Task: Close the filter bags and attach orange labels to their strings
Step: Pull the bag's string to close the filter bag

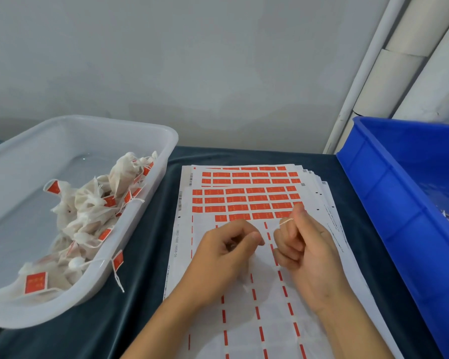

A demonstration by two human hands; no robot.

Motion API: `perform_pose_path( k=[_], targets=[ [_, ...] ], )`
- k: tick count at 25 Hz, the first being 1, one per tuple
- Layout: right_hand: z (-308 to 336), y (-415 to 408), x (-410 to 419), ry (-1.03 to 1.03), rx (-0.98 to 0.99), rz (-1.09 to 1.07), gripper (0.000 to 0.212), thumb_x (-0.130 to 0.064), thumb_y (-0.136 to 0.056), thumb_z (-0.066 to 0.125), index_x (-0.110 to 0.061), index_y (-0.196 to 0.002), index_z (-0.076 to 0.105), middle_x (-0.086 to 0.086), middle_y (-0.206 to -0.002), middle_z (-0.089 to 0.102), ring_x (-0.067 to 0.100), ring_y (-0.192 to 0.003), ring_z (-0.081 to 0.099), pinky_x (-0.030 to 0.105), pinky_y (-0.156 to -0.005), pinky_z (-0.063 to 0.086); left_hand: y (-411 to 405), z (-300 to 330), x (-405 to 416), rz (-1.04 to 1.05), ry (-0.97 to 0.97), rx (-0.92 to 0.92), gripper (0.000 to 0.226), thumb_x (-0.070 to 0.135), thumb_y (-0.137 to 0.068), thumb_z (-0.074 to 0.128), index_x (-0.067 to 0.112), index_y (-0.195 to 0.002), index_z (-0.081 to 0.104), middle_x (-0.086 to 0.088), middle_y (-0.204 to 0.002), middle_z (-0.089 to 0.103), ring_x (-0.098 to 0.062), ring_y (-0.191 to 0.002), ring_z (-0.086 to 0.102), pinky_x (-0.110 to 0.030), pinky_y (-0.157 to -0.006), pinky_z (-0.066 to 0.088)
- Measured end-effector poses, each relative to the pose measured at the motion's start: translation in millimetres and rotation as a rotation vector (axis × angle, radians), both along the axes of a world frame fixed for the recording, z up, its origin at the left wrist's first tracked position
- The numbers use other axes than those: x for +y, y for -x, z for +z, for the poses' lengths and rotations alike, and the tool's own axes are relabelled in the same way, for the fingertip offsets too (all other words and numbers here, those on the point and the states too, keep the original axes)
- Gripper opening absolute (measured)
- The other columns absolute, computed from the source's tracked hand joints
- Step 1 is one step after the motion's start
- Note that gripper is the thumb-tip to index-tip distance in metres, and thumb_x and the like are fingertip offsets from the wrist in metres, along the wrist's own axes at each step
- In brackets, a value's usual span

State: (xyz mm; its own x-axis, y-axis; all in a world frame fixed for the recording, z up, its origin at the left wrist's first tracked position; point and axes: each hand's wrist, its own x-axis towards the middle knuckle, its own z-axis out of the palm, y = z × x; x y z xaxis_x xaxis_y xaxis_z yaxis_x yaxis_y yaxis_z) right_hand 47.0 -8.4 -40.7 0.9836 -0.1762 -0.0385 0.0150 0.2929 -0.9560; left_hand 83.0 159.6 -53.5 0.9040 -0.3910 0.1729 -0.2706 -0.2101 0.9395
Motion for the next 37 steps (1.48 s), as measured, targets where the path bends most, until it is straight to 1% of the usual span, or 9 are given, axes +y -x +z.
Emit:
perform_pose_path(
  k=[3, 5, 8, 12, 16, 18, 27, 32, 37],
  targets=[
    [-4, -2, 5, 0.196, 0.053, -0.081, 0.044, -0.05, -0.105, 0.048, -0.023, -0.077, 0.068, 0.004, -0.073, 0.058, 0.015, -0.062, 0.052, 0.024, -0.056, 0.043, -7, 4, 7, 0.088, 0.171, 0.054, 0.019, 0.027, -0.102, 0.062, 0.025, -0.086, 0.07, 0.005, -0.089, 0.073, -0.011, -0.087, 0.07, -0.014, -0.078, 0.054],
    [-9, -1, 10, 0.534, 0.054, -0.164, 0.024, -0.05, -0.104, 0.053, -0.037, -0.094, 0.07, -0.016, -0.093, 0.07, 0.004, -0.086, 0.065, 0.018, -0.072, 0.049, -12, 6, 11, 0.154, 0.244, 0.088, 0.016, 0.026, -0.102, 0.064, 0.019, -0.089, 0.071, 0.002, -0.092, 0.076, -0.016, -0.091, 0.074, -0.022, -0.079, 0.06],
    [-10, -3, 21, 0.897, 0.043, -0.154, 0.008, -0.047, -0.1, 0.059, -0.044, -0.107, 0.062, -0.035, -0.114, 0.06, -0.006, -0.103, 0.059, 0.01, -0.086, 0.041, -19, 9, 22, 0.265, 0.38, 0.111, 0.018, 0.028, -0.101, 0.066, 0.012, -0.094, 0.07, 0.002, -0.101, 0.079, -0.017, -0.098, 0.077, -0.025, -0.079, 0.063],
    [10, -10, 29, 1.22, 0.073, -0.079, 0.012, -0.05, -0.099, 0.057, -0.049, -0.11, 0.052, -0.032, -0.118, 0.047, -0.003, -0.105, 0.05, 0.014, -0.091, 0.036, -27, 5, 28, 0.524, 0.448, 0.193, 0.018, 0.031, -0.104, 0.061, 0.018, -0.094, 0.069, 0.014, -0.098, 0.079, -0.009, -0.089, 0.078, -0.014, -0.064, 0.058],
    [32, -30, 40, 1.38, 0.15, -0.013, 0.007, -0.045, -0.1, 0.06, -0.044, -0.107, 0.06, -0.025, -0.108, 0.059, 0.003, -0.086, 0.057, 0.009, -0.074, 0.039, -28, 1, 28, 0.63, 0.552, 0.258, 0.016, 0.031, -0.105, 0.06, 0.023, -0.095, 0.069, 0.011, -0.097, 0.079, -0.009, -0.087, 0.078, -0.014, -0.061, 0.057],
    [32, -52, 53, 1.438, 0.247, -0.016, 0.016, -0.04, -0.099, 0.065, -0.034, -0.114, 0.066, -0.012, -0.114, 0.068, 0.01, -0.084, 0.062, 0.019, -0.081, 0.051, -28, 1, 29, 0.638, 0.57, 0.255, 0.018, 0.029, -0.105, 0.06, 0.026, -0.09, 0.068, 0.007, -0.097, 0.079, -0.012, -0.089, 0.079, -0.016, -0.063, 0.059],
    [-17, -69, 99, 1.579, 0.276, -0.318, 0.058, -0.072, -0.088, 0.057, -0.03, -0.126, 0.063, -0.006, -0.128, 0.064, 0.018, -0.108, 0.062, 0.028, -0.089, 0.052, -27, -3, 30, 0.592, 0.612, 0.254, 0.021, 0.015, -0.103, 0.058, 0.015, -0.083, 0.062, -0.011, -0.098, 0.077, -0.028, -0.096, 0.077, -0.041, -0.08, 0.065],
    [-24, -67, 101, 1.602, 0.253, -0.36, 0.053, -0.072, -0.09, 0.055, -0.03, -0.12, 0.069, -0.008, -0.121, 0.067, 0.015, -0.101, 0.061, 0.024, -0.082, 0.049, -23, -1, 26, 0.504, 0.553, 0.236, 0.023, 0.011, -0.104, 0.057, 0.012, -0.082, 0.061, -0.004, -0.094, 0.079, -0.017, -0.092, 0.078, -0.024, -0.069, 0.062],
    [-21, -67, 104, 1.541, 0.239, -0.358, 0.046, -0.064, -0.093, 0.058, -0.031, -0.122, 0.07, -0.008, -0.12, 0.069, 0.014, -0.099, 0.063, 0.024, -0.083, 0.05, -25, -5, 24, 0.522, 0.532, 0.243, 0.022, 0.011, -0.103, 0.058, 0.01, -0.081, 0.059, -0.01, -0.092, 0.077, -0.021, -0.09, 0.077, -0.03, -0.073, 0.063]
  ],
)
